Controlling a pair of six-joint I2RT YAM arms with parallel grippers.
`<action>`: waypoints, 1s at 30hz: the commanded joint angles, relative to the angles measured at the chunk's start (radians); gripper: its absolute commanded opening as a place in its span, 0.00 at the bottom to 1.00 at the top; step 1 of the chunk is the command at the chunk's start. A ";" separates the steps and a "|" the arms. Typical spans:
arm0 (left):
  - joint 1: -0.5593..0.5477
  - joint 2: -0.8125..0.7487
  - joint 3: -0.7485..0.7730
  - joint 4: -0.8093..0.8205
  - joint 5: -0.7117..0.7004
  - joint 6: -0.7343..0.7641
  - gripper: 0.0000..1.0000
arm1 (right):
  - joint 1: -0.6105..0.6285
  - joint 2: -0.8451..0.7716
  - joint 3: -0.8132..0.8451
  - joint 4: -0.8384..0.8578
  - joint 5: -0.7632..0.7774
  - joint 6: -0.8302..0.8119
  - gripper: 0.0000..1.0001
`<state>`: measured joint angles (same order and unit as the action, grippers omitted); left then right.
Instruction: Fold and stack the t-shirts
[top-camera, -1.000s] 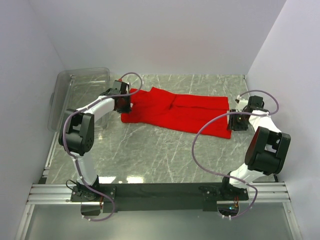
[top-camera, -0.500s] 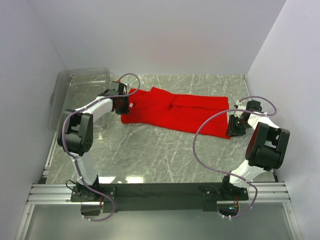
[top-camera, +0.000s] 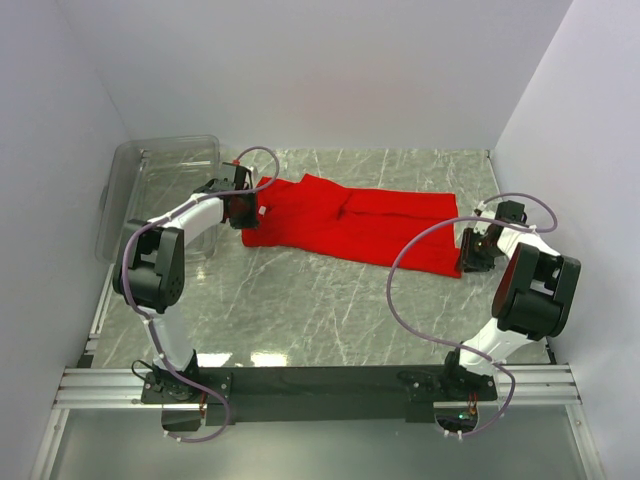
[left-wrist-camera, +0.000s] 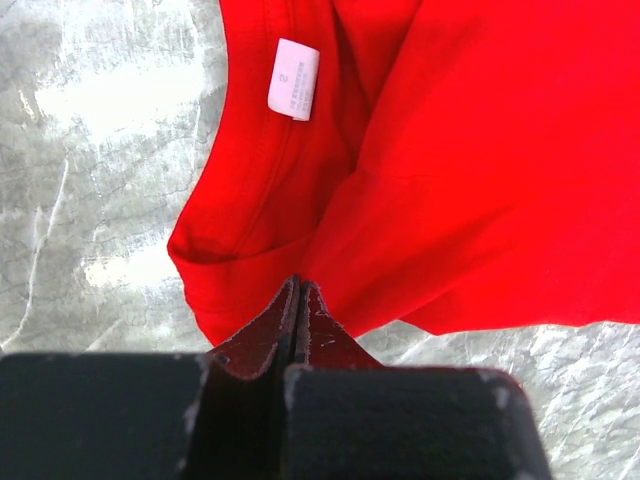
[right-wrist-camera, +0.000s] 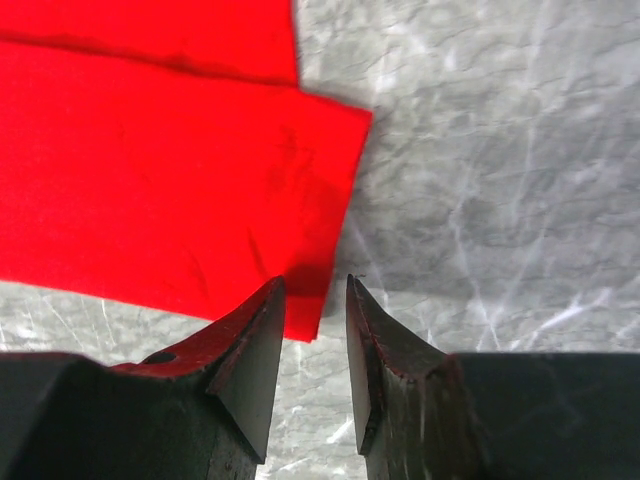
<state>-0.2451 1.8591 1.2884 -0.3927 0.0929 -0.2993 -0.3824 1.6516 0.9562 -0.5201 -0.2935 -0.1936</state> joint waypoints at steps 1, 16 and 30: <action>0.004 -0.052 -0.006 0.018 0.027 0.022 0.01 | -0.010 -0.003 0.015 0.029 0.014 0.020 0.39; 0.015 -0.080 -0.029 0.017 0.044 0.017 0.01 | -0.012 0.014 0.052 0.018 -0.053 0.010 0.05; 0.050 -0.138 -0.081 0.000 0.048 0.042 0.01 | -0.030 -0.062 0.033 0.025 -0.015 -0.026 0.01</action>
<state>-0.2035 1.7802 1.2140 -0.3874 0.1207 -0.2886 -0.4004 1.6455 0.9817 -0.5159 -0.3267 -0.2005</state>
